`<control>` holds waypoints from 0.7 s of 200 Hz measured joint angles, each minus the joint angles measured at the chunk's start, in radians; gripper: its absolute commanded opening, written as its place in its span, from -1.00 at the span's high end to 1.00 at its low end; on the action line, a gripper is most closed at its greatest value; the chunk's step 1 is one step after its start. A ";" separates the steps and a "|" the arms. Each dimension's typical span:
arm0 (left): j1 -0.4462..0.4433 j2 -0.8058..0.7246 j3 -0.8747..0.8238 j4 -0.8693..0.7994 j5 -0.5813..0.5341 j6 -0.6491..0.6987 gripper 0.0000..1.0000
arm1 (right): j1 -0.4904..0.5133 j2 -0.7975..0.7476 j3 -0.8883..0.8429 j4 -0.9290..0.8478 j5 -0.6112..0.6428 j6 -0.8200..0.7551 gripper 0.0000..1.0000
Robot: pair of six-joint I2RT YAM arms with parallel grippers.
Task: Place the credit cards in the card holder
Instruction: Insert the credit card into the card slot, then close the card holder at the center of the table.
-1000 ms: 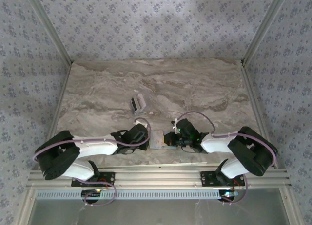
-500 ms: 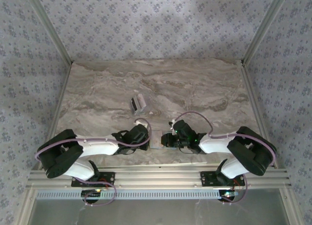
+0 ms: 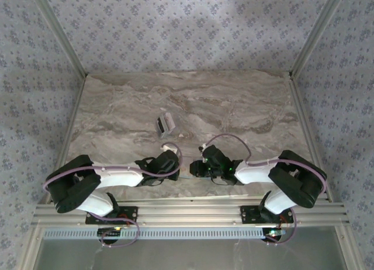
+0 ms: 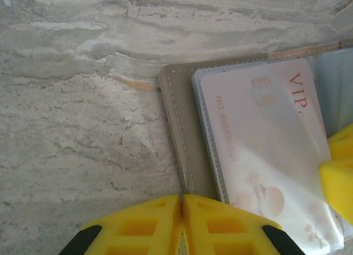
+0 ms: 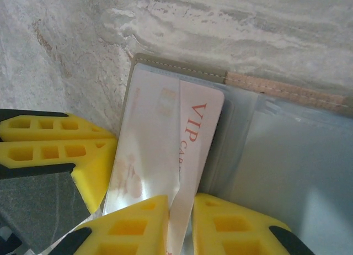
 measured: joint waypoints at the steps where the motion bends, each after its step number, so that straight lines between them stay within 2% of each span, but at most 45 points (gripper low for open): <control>1: 0.000 0.000 0.000 0.000 0.000 0.000 0.72 | 0.000 0.000 0.001 -0.003 0.000 0.000 0.54; 27: -0.004 0.000 0.000 0.000 -0.007 -0.005 0.72 | 0.004 0.001 0.021 -0.040 0.005 -0.007 0.46; 49: -0.004 -0.001 0.000 0.000 -0.010 -0.008 0.71 | 0.013 -0.007 0.053 -0.103 0.018 -0.022 0.19; 66: -0.004 -0.002 0.000 0.006 -0.010 -0.011 0.70 | 0.024 -0.025 0.080 -0.167 0.039 -0.046 0.05; 140: -0.008 0.013 0.000 0.045 -0.010 -0.018 0.69 | 0.032 -0.229 0.100 -0.476 0.170 -0.102 -0.27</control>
